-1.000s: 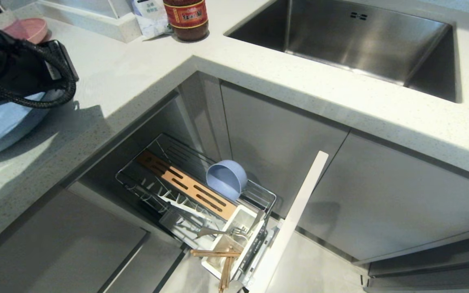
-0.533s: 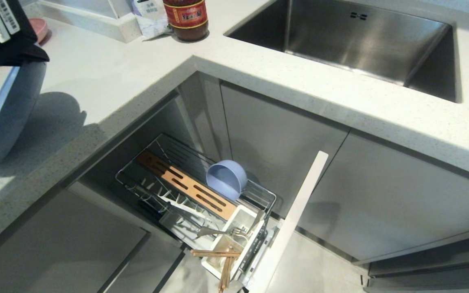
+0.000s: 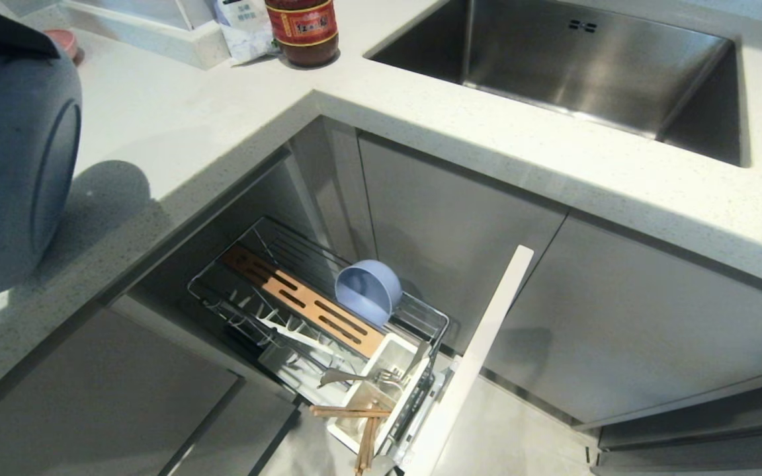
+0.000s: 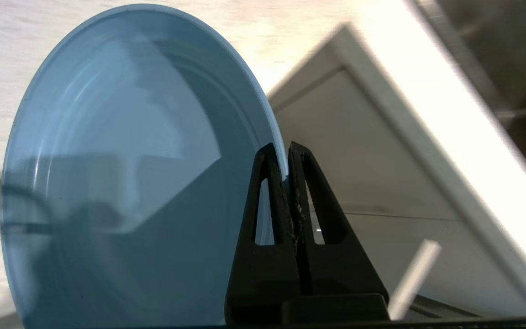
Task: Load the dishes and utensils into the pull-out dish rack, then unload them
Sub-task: Pick up the plate and place it in the cupboard
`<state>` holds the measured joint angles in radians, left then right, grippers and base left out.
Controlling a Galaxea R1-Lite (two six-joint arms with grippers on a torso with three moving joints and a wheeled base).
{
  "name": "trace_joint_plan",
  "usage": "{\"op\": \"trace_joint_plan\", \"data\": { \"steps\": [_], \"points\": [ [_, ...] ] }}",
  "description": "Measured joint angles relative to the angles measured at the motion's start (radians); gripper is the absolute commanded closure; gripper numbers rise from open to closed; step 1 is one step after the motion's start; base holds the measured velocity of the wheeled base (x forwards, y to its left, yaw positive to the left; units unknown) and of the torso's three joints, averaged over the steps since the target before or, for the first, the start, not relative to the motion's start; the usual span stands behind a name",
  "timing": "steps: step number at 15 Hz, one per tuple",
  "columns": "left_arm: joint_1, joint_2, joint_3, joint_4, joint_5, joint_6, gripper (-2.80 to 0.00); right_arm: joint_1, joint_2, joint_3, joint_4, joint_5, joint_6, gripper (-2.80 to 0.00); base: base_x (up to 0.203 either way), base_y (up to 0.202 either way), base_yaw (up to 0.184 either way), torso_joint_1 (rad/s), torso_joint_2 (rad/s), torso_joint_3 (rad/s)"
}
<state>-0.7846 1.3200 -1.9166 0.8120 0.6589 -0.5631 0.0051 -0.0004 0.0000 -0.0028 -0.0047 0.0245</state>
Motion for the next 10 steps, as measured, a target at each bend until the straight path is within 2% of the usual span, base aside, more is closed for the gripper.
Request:
{"op": "trace_joint_plan", "data": {
  "steps": [4,7,10],
  "points": [
    [-0.108,-0.009,0.005,-0.130,0.000,-0.044,0.00,0.000,0.000,0.000,0.000,0.000,0.000,0.00,0.000,0.000,0.000,0.000,0.00,0.000],
    [-0.186,-0.005,0.019,-0.154,0.000,-0.070,0.00,0.000,0.000,0.000,0.000,0.000,0.000,0.00,0.000,0.000,0.000,0.000,0.00,0.000],
    [-0.295,0.002,0.110,-0.214,-0.001,-0.074,0.00,0.000,0.000,0.000,0.000,0.000,0.000,0.00,0.000,0.000,0.000,0.000,0.00,0.000]
  ]
}}
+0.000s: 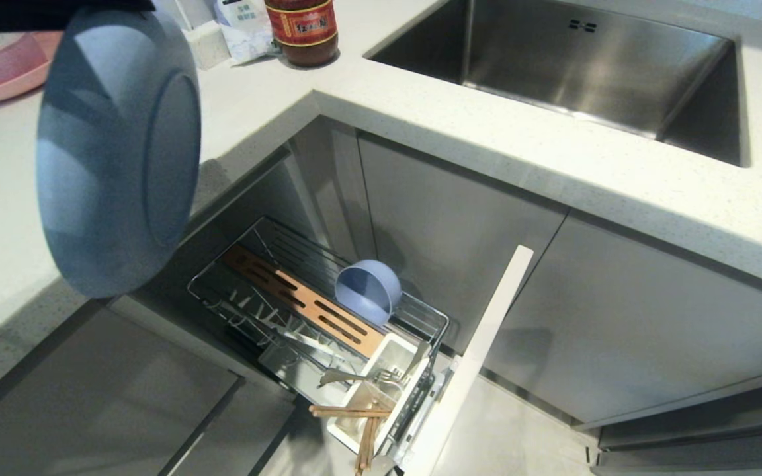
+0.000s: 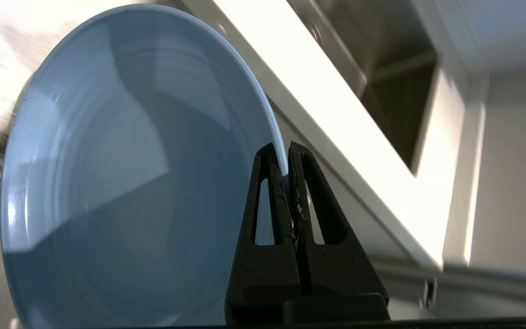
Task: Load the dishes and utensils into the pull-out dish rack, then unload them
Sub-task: Pick up the plate and place it in the cupboard
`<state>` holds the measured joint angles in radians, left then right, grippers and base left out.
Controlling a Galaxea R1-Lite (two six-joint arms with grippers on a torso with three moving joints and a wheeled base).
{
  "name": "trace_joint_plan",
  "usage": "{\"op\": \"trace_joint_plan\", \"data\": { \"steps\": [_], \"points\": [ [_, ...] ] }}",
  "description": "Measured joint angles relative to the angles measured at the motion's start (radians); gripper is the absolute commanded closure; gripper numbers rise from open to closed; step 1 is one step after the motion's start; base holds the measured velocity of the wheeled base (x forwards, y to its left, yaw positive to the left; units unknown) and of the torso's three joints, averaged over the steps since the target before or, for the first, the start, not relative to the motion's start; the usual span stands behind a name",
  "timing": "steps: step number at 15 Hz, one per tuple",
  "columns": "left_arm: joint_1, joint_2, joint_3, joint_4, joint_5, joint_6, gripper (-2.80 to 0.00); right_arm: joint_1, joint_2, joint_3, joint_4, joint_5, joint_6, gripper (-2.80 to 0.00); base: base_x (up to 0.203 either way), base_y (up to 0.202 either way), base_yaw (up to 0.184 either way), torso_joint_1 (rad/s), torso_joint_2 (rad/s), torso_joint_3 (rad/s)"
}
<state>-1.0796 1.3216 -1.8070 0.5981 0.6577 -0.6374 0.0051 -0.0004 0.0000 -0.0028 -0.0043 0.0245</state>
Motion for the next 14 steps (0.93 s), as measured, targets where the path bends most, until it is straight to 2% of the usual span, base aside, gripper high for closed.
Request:
{"op": "trace_joint_plan", "data": {
  "steps": [6,9,11,14],
  "points": [
    [-0.065,0.050,0.271,-0.286,0.036,0.003,0.00,0.000,0.000,0.000,0.000,0.000,0.000,0.00,0.000,0.000,0.000,0.000,0.00,0.000],
    [-0.064,0.072,0.428,-0.464,0.086,0.013,0.00,0.000,0.000,0.000,0.000,0.000,0.000,0.00,0.000,0.000,0.000,0.000,0.00,0.000],
    [-0.049,0.078,0.541,-0.519,0.118,-0.013,0.00,0.000,0.000,0.000,0.000,0.000,0.000,0.00,0.000,0.000,0.000,0.000,0.00,0.000],
    [-0.016,0.076,0.718,-0.731,0.196,-0.069,0.00,0.000,0.000,0.000,0.000,0.000,0.000,0.00,0.000,0.000,0.000,0.000,0.00,0.000]
  ]
}}
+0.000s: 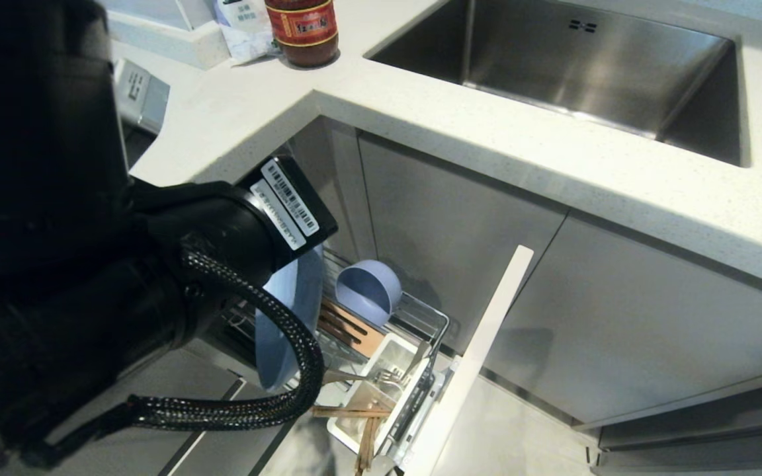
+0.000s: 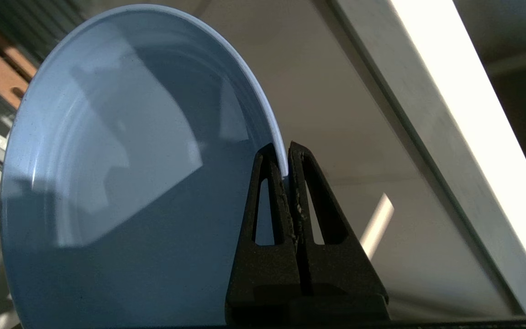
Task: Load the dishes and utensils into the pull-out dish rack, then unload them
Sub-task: Pick up the plate and place it in the cupboard
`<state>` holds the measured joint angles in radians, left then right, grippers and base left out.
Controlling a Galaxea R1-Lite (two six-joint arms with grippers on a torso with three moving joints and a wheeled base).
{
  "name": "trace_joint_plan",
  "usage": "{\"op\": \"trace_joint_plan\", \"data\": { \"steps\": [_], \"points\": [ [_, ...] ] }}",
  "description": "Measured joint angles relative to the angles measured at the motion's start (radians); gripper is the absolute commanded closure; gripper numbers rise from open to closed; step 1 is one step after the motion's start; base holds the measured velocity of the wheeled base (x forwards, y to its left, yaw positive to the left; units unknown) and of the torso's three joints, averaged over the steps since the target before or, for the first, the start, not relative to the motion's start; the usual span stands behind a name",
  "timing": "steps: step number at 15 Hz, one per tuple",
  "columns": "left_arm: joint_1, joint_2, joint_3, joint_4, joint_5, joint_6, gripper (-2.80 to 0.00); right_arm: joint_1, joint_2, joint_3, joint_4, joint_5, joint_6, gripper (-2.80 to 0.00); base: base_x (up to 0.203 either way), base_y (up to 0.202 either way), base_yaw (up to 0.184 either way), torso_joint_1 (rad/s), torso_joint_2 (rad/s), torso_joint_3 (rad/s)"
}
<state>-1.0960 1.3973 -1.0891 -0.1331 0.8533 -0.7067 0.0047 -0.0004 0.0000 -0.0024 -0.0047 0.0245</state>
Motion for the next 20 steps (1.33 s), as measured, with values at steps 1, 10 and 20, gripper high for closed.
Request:
{"op": "trace_joint_plan", "data": {
  "steps": [1,10,20],
  "points": [
    [0.015,-0.001,0.053,-0.076,0.015,-0.010,0.00,0.000,0.000,0.000,0.000,0.000,0.000,0.00,0.000,0.000,0.000,0.000,0.00,0.000],
    [0.078,0.017,0.249,-0.364,0.049,-0.227,0.00,0.000,0.000,0.000,0.000,0.000,0.000,0.00,0.000,0.000,0.000,0.000,0.00,0.000],
    [0.173,0.131,0.346,-0.557,0.120,-0.281,0.00,0.000,0.000,0.000,0.000,0.000,0.000,0.00,0.000,0.000,0.000,0.000,0.00,0.000]
  ]
}}
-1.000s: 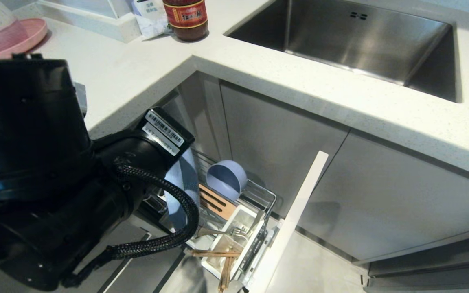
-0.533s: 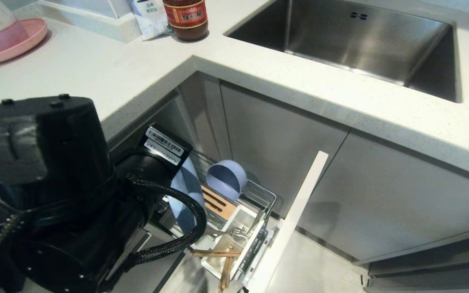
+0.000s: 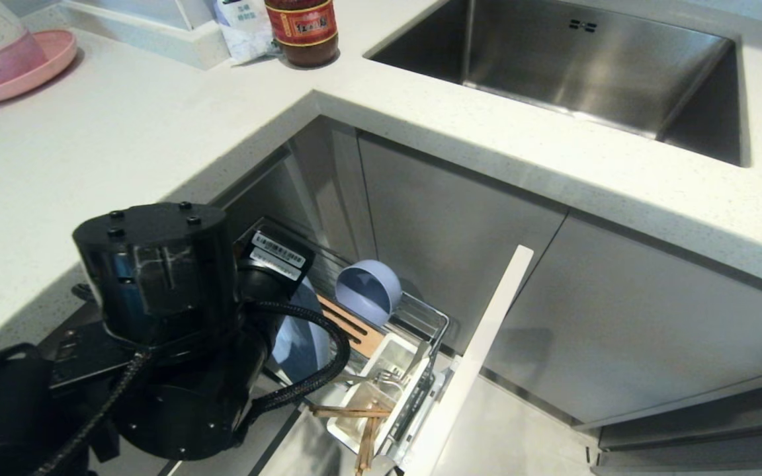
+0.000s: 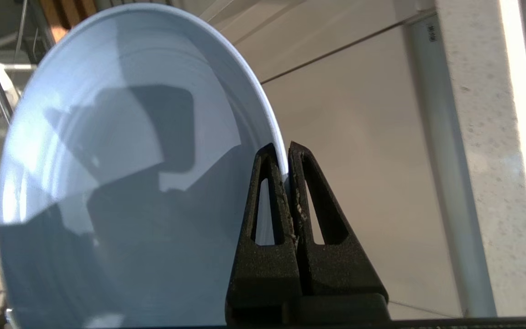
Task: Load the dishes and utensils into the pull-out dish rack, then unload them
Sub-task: Pick up the plate and place it in the cupboard
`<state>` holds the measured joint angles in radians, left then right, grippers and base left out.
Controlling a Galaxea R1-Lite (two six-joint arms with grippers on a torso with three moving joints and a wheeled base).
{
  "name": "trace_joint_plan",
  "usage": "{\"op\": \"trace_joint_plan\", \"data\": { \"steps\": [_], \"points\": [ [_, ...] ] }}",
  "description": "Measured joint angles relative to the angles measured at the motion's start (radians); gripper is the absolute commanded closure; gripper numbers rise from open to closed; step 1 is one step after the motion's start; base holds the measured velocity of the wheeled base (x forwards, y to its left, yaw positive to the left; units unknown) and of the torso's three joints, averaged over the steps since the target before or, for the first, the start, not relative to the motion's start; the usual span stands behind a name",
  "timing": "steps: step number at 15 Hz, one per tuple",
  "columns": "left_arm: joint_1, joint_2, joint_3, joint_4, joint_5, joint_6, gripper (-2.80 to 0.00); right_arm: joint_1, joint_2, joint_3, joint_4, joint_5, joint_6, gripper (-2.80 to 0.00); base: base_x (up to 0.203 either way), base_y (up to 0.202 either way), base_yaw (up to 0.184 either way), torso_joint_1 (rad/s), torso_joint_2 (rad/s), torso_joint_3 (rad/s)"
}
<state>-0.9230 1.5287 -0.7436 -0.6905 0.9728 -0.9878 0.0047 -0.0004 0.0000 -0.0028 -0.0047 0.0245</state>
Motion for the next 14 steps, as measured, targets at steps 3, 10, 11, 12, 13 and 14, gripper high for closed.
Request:
{"op": "trace_joint_plan", "data": {
  "steps": [3,10,11,12,13,14],
  "points": [
    [0.002,0.040,0.001,-0.072,-0.004,-0.029,0.00,0.000,0.000,0.000,0.000,0.000,0.000,0.00,0.000,0.000,0.000,0.000,0.00,0.000],
    [0.056,0.109,0.008,-0.176,-0.024,-0.046,0.00,0.001,0.000,0.000,0.000,0.000,0.000,0.00,0.000,0.000,0.000,0.000,0.00,0.000],
    [0.063,0.113,0.010,-0.176,-0.023,-0.055,0.00,0.001,0.000,0.000,0.000,0.000,0.000,0.00,0.000,0.000,0.000,0.000,0.00,0.000],
    [0.071,0.116,0.012,-0.175,-0.023,-0.060,0.00,0.000,0.000,0.000,0.000,0.000,0.000,0.00,0.000,0.000,0.000,0.000,0.00,0.000],
    [0.077,0.118,0.014,-0.176,-0.023,-0.062,0.00,0.000,0.000,0.000,0.000,0.000,0.000,0.00,0.000,0.000,0.000,0.000,0.00,0.000],
    [0.080,0.119,0.016,-0.176,-0.023,-0.063,0.00,0.000,0.000,0.000,0.000,0.000,0.000,0.00,0.000,0.000,0.000,0.000,0.00,0.000]
  ]
}}
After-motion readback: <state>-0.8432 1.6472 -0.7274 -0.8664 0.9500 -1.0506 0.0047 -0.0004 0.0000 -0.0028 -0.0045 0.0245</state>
